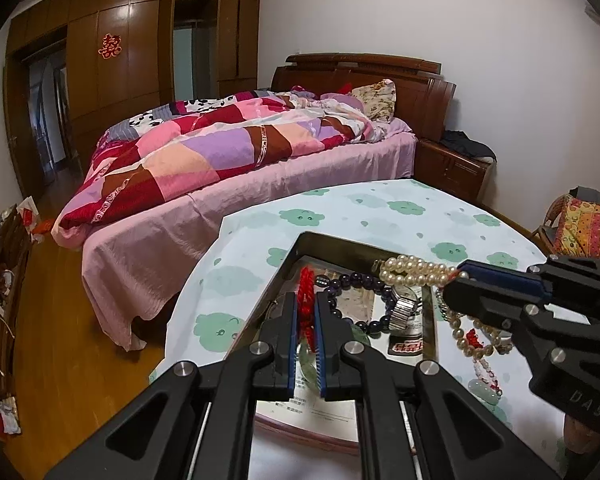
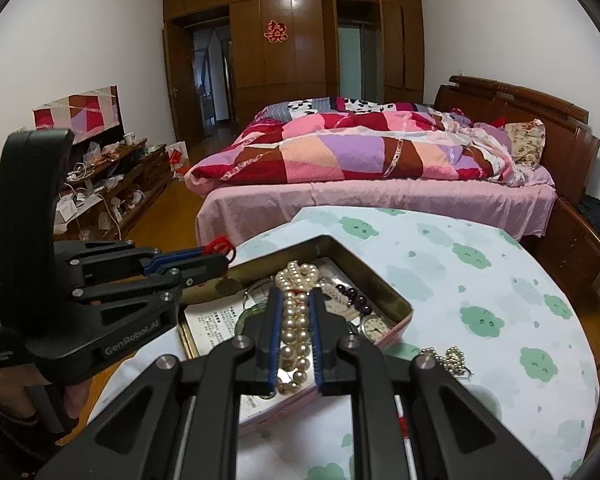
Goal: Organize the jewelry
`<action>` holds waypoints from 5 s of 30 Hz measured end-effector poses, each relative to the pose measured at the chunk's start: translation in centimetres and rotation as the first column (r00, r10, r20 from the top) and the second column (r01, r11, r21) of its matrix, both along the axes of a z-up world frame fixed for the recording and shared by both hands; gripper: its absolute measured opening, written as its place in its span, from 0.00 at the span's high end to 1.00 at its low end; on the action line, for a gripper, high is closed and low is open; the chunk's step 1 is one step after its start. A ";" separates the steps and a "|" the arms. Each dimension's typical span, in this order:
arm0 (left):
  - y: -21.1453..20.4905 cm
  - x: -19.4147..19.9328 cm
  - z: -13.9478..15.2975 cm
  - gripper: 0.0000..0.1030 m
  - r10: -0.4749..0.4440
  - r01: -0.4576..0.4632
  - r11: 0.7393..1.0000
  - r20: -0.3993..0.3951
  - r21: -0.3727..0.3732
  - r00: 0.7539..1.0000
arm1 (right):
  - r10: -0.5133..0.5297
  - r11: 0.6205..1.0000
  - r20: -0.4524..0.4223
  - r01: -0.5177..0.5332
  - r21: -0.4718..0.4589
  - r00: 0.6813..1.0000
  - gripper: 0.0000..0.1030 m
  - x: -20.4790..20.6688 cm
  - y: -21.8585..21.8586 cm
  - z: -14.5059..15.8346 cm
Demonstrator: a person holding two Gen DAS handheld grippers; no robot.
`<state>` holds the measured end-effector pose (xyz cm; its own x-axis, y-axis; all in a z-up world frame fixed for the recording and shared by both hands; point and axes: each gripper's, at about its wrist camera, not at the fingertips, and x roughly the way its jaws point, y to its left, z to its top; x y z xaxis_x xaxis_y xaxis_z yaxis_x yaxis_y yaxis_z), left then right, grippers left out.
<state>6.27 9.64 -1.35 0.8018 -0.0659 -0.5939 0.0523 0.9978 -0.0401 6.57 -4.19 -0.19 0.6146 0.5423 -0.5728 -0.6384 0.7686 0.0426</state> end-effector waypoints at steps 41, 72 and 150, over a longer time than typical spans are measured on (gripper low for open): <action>-0.7 1.8 -4.4 0.94 -0.017 0.019 1.000 -0.113 0.012 0.993 | -0.010 0.998 -0.091 0.004 -0.065 0.996 0.85 0.7 2.3 -5.1; -0.1 1.6 -4.4 0.88 0.007 -0.005 1.000 -0.121 0.011 0.993 | -0.023 0.998 -0.131 0.016 -0.058 0.991 0.84 1.2 1.8 -6.3; -7.0 -1.4 -1.0 0.29 -0.010 0.012 0.999 -0.034 0.049 0.999 | -0.303 0.953 -0.107 0.304 -0.012 0.947 0.17 0.6 -11.8 -5.4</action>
